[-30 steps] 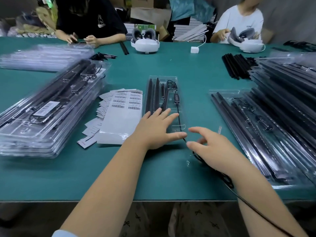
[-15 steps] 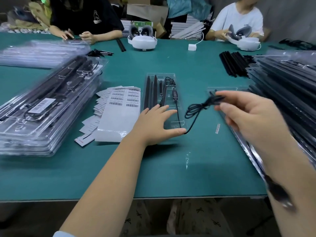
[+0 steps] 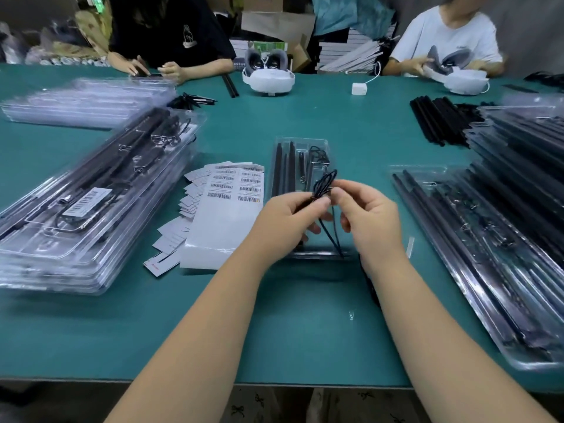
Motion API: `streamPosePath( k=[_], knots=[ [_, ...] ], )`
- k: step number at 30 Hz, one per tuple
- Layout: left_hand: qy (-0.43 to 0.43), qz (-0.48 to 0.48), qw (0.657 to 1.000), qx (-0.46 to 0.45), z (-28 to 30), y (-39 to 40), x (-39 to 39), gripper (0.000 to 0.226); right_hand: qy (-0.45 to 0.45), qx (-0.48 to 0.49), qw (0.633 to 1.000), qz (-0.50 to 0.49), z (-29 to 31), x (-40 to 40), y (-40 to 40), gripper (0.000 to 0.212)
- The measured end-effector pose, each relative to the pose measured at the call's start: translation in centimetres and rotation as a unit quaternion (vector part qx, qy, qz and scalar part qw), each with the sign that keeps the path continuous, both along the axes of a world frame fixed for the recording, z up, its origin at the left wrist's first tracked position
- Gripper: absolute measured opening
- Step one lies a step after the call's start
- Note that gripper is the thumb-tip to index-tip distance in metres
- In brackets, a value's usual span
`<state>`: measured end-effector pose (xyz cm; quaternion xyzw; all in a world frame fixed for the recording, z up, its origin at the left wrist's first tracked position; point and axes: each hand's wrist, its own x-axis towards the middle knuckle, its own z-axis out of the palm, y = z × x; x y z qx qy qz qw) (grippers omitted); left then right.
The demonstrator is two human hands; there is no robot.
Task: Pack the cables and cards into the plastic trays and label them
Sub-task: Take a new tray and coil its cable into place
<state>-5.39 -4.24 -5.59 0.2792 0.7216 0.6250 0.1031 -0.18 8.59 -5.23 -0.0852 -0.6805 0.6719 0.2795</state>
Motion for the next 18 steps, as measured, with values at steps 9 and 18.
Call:
streamPosePath(
  k=[9,18],
  knots=[
    [-0.087,0.051,0.994,0.046,0.0,0.3,0.0,0.015,-0.083,-0.063,0.994,0.046,0.4,0.8,1.7,0.025],
    [0.018,0.038,0.999,-0.033,-0.6,0.5,0.7,0.023,0.023,-0.076,0.994,0.069,0.7,1.4,0.7,0.016]
  ],
)
